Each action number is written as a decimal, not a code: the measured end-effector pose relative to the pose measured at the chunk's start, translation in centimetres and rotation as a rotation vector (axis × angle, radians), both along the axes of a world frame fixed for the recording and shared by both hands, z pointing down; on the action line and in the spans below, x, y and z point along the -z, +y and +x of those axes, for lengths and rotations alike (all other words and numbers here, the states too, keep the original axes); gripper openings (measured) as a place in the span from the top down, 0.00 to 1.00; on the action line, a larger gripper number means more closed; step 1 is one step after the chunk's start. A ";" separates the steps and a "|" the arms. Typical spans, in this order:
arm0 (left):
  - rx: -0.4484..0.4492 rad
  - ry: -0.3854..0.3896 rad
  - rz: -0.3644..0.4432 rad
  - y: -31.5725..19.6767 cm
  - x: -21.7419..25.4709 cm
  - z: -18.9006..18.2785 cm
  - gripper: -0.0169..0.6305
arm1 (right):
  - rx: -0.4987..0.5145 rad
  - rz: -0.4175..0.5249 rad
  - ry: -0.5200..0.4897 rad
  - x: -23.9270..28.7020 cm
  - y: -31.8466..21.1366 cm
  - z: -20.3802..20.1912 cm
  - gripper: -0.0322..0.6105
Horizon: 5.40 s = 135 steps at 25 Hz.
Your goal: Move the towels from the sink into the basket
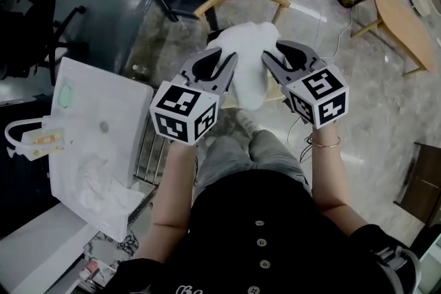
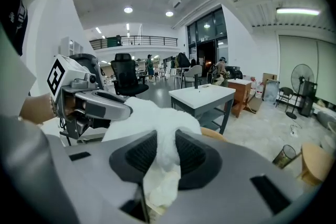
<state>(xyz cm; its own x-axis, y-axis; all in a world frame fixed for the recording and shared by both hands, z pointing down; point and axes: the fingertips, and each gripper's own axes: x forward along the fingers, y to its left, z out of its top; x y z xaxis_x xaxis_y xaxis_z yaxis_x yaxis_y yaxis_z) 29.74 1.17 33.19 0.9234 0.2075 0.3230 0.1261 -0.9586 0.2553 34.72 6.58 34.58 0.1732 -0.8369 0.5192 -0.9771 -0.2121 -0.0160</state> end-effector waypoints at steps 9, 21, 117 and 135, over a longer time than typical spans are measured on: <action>0.045 -0.141 -0.083 0.5 -6.8 0.7 0.86 | 0.036 -0.090 -0.100 -6.5 0.6 1.0 0.79; 0.081 -0.273 -0.156 1.6 -15.1 4.4 0.86 | 0.051 -0.195 -0.168 -14.9 1.4 5.3 0.78; 1.152 -0.593 0.098 -22.5 -13.8 -68.9 0.56 | 1.491 -0.362 0.135 -14.1 -23.6 -64.7 0.41; 0.974 -0.747 0.039 -22.4 -20.1 -69.5 0.60 | 1.527 -0.655 0.009 -18.5 -23.2 -66.8 0.49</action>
